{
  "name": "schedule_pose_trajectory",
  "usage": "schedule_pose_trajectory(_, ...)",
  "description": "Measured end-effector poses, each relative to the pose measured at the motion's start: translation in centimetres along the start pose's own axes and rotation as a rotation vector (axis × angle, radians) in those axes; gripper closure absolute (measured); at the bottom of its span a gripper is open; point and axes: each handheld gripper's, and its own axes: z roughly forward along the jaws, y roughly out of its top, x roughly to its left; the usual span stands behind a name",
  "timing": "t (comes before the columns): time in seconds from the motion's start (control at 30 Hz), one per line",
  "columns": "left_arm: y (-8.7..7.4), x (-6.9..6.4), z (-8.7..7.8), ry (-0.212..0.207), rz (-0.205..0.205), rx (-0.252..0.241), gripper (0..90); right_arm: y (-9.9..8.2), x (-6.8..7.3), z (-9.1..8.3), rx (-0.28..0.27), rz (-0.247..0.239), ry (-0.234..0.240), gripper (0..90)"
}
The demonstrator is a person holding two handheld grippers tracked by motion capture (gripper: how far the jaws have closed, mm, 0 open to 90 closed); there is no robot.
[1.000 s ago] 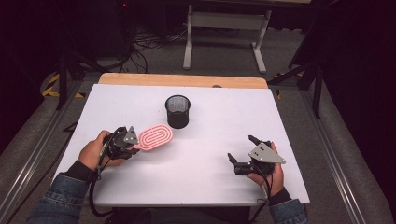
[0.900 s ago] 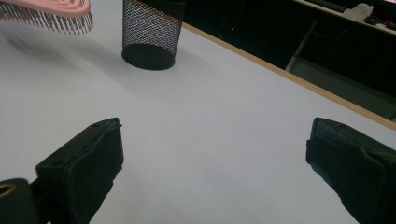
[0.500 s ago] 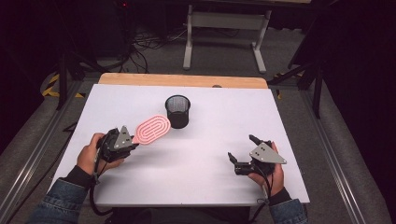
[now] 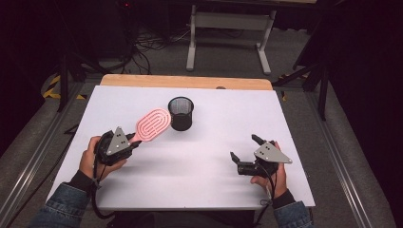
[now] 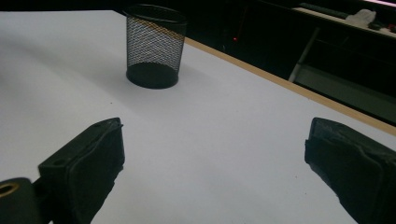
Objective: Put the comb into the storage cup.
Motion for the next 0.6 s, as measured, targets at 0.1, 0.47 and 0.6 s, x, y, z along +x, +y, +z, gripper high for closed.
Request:
schedule_pose_trajectory(0.1, 0.1, -0.1, -0.1, 0.012, -0.007, -0.026, 70.0, 1.0, 0.4, 0.3, -0.016, -0.011, 0.011, 6.8)
schedule_pose_trajectory(0.47, 0.8, -0.6, 0.3, 0.036, -0.055, -0.132, 69.9, 3.9, 1.0, 2.2, -0.071, 0.025, 0.071, 6.9)
schedule_pose_trajectory(0.6, 1.1, -1.2, 0.9, 0.034, -0.07, -0.158, 70.0, 5.1, 1.7, 3.0, -0.093, 0.029, 0.093, 7.0)
